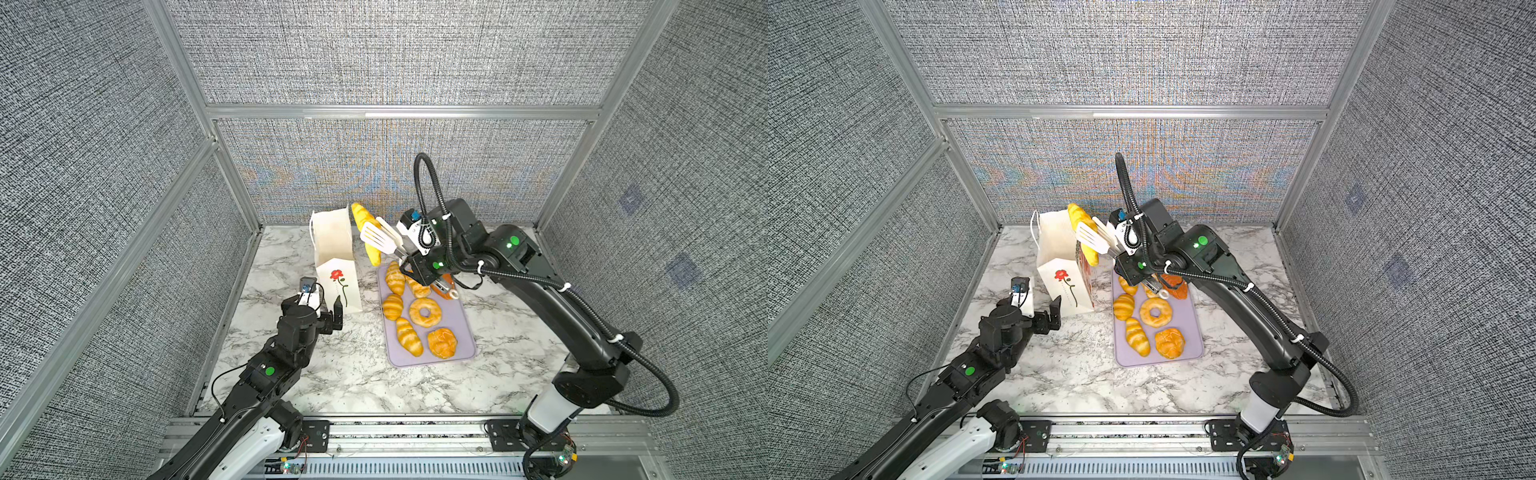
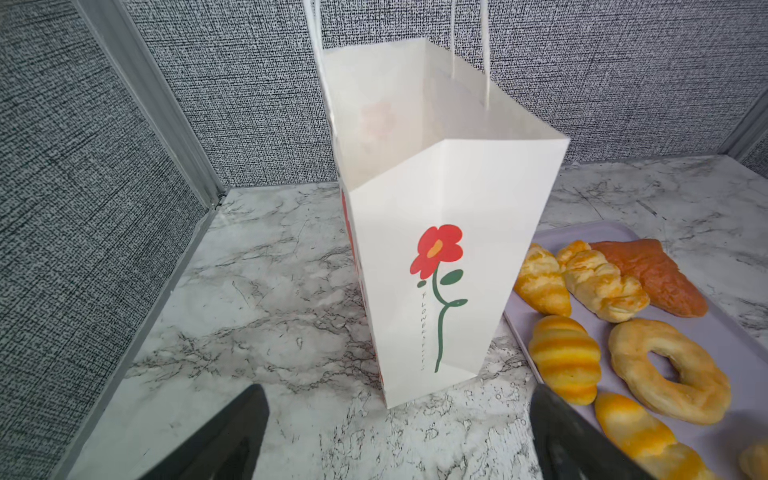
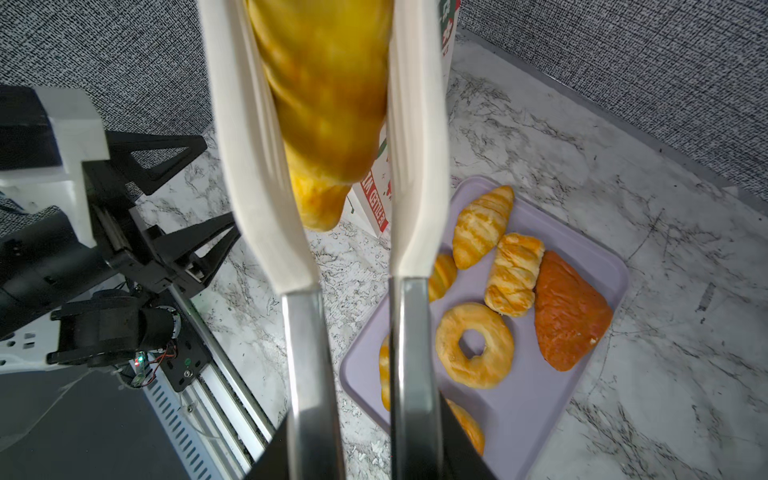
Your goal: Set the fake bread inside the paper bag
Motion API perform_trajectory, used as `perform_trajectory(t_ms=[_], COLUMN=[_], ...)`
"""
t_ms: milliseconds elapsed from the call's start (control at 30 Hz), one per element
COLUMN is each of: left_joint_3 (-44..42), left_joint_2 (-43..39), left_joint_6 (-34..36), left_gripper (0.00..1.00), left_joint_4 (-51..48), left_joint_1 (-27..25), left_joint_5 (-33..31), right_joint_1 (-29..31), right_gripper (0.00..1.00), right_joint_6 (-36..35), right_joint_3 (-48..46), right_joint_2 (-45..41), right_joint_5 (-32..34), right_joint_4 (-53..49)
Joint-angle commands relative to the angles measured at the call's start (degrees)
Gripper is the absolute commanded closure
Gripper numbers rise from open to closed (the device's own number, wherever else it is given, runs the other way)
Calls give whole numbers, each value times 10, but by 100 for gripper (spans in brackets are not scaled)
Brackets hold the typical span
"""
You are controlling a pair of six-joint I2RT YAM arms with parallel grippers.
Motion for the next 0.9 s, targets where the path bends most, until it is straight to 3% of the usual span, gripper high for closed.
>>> perform_trajectory(t_ms=[0, 267, 333, 667, 800, 867], left_joint_3=[-6, -19, -18, -19, -27, -25], left_joint_2=[8, 21, 42, 69, 67, 61], left_joint_6=[25, 26, 38, 46, 46, 28], left_gripper=[1, 1, 1, 1, 1, 1], left_joint_4=[42, 90, 109, 138, 148, 138], left_joint_1=[14, 33, 34, 34, 34, 34], left_joint_5=[27, 49, 83, 159, 170, 145], right_joint_1=[2, 13, 15, 11, 8, 7], right_gripper=[66, 66, 65, 65, 65, 65], right_joint_6=[0, 17, 25, 23, 26, 29], right_joint_3=[18, 34, 34, 64, 65, 66], right_joint_2=[10, 29, 46, 91, 94, 96], right_joint_5=[-33, -61, -79, -50, -47, -44], right_joint_4=[44, 89, 115, 112, 118, 120])
